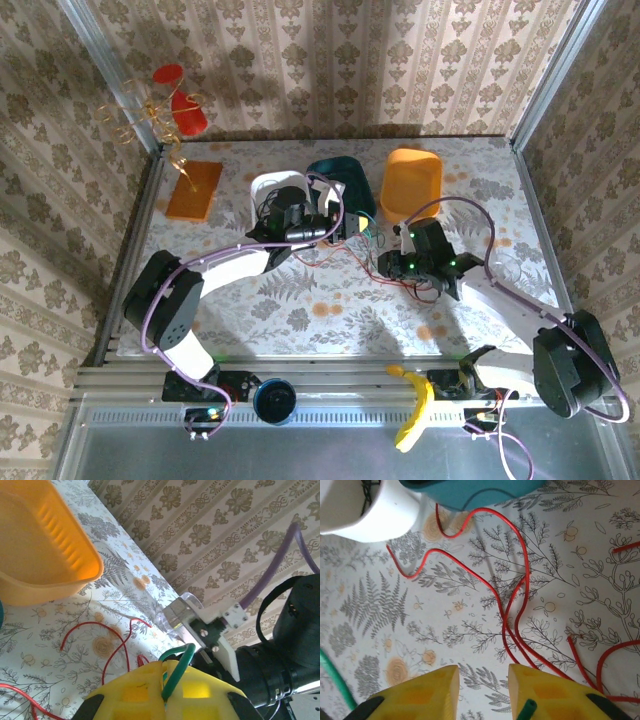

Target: Untangle the cables

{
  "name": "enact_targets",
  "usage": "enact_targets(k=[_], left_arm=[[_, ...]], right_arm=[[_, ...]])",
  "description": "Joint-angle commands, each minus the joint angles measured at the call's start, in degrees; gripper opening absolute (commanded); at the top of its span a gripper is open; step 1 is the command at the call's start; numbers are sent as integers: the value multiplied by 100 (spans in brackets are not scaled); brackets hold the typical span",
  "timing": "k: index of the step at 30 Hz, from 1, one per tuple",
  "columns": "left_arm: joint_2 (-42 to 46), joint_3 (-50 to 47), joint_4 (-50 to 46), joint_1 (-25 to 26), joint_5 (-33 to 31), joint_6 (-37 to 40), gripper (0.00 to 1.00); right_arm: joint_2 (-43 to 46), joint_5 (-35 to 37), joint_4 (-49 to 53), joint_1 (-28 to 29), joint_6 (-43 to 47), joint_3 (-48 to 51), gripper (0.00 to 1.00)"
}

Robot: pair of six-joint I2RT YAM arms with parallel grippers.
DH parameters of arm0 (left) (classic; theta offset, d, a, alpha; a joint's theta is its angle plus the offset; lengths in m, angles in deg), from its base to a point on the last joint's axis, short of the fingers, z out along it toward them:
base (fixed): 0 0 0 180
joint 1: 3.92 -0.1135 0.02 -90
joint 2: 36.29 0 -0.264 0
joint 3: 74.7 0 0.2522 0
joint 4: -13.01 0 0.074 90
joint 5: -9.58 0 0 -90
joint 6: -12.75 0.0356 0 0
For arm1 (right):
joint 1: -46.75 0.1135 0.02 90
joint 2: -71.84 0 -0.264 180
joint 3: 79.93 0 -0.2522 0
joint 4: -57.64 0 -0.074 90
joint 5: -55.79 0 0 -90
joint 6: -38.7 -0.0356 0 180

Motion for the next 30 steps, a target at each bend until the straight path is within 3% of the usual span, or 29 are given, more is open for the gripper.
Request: enact_targets(k=[1,10,23,30], left_arm=[[147,174,-343,-30,-42,351,0],[-10,156,-496,-87,-225,405,0],[-99,195,-764,109,-117,573,0],[-90,53,-889,158,-124,639,0]], right_arm=[[611,-58,-190,-65,-161,178,35],[1544,154,-37,-67,41,95,35],[1214,18,-329,-41,203,-167,39],[1527,1186,-101,-122,241,-333,43]])
